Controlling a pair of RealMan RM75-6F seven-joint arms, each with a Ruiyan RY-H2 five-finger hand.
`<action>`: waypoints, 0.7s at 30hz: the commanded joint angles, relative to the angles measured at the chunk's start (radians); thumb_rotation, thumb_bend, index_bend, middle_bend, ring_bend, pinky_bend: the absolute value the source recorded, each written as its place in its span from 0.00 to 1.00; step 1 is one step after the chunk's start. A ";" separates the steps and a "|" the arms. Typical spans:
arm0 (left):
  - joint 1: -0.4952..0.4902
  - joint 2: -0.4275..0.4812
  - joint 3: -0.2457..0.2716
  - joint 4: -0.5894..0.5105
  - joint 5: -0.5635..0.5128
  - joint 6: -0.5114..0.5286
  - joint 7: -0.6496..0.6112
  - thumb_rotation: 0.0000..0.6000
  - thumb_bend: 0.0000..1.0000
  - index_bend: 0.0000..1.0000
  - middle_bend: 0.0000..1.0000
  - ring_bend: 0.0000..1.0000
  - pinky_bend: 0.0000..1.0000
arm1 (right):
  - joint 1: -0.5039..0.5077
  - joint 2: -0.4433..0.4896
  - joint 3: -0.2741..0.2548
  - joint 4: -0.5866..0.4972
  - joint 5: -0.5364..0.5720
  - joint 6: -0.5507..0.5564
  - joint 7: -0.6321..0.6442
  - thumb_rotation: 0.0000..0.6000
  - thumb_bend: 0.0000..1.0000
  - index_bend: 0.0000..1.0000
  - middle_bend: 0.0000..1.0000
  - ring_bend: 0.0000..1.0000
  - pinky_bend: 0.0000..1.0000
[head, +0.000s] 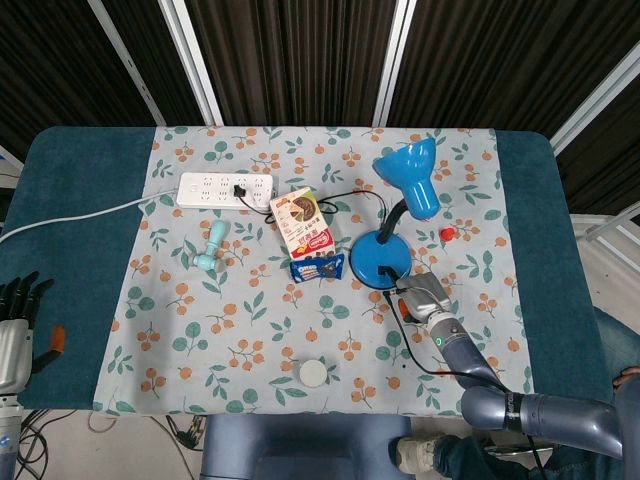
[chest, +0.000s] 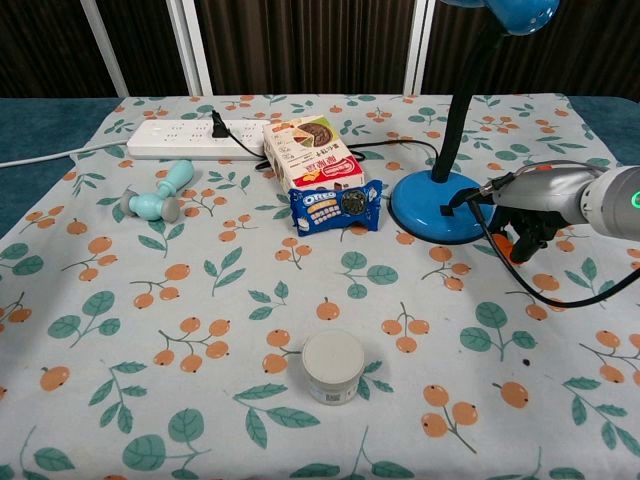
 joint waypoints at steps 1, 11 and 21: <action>0.000 0.001 0.000 -0.001 -0.001 0.000 -0.001 1.00 0.47 0.14 0.04 0.03 0.05 | 0.002 -0.003 -0.003 0.002 0.001 0.002 0.001 1.00 0.71 0.00 0.65 0.74 0.97; 0.001 0.000 0.000 0.001 0.000 0.000 -0.003 1.00 0.47 0.14 0.04 0.03 0.05 | 0.013 -0.010 -0.015 0.005 0.010 0.003 0.002 1.00 0.71 0.00 0.65 0.74 1.00; 0.001 0.000 -0.001 0.001 0.000 0.001 -0.005 1.00 0.47 0.14 0.04 0.03 0.05 | 0.071 -0.003 -0.038 0.011 0.103 -0.027 -0.068 1.00 0.71 0.06 0.65 0.74 1.00</action>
